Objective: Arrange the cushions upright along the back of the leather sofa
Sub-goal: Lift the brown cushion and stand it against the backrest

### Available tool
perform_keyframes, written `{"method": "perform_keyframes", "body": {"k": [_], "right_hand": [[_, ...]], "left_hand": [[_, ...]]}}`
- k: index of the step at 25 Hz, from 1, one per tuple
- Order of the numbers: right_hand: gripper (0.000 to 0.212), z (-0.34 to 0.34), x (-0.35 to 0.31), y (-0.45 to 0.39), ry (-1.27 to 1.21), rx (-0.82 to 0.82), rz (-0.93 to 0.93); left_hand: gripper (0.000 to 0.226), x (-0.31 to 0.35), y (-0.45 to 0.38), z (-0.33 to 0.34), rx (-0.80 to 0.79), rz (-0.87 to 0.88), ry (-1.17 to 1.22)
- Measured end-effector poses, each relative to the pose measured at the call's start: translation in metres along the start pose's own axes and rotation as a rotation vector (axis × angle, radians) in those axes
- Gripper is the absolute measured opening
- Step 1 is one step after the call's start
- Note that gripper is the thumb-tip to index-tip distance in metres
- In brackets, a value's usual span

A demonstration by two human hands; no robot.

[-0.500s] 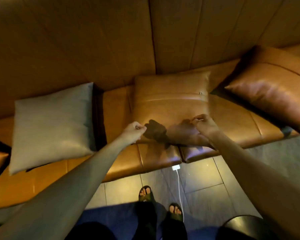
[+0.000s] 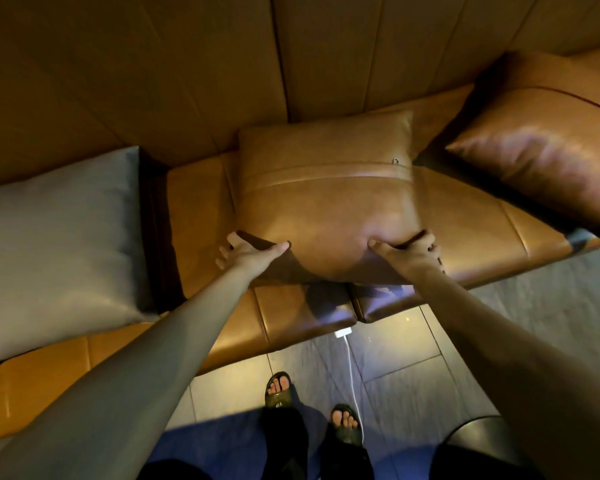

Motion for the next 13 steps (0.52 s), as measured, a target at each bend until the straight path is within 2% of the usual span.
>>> {"method": "perform_keyframes", "body": {"k": [2,6,10,13], "right_hand": [[0.122,0.000,0.001,-0.006,-0.036,-0.031,-0.005],[0.120,-0.009,-0.007,0.007,-0.049,0.003,0.000],[0.093,-0.043,-0.042,0.053,0.008,0.217,0.000],[0.080,-0.078,-0.076,0.084,-0.028,0.317,-0.164]], "left_hand": [[0.132,-0.009,-0.006,0.001,-0.032,-0.045,0.080],[0.120,-0.013,0.003,-0.011,-0.037,-0.018,0.101],[0.107,0.019,0.020,-0.060,0.000,0.045,0.092],[0.099,0.059,0.033,-0.118,0.073,0.180,0.004]]}}
Point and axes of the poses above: each hand's wrist, its own y-axis away from the middle knuckle, its own z-axis out of the palm, x = y × z, the point moved 2 cm from there along -y, towards the middle knuckle, and after that the axes turned 13 degrees about z, right-handed, at the moved point
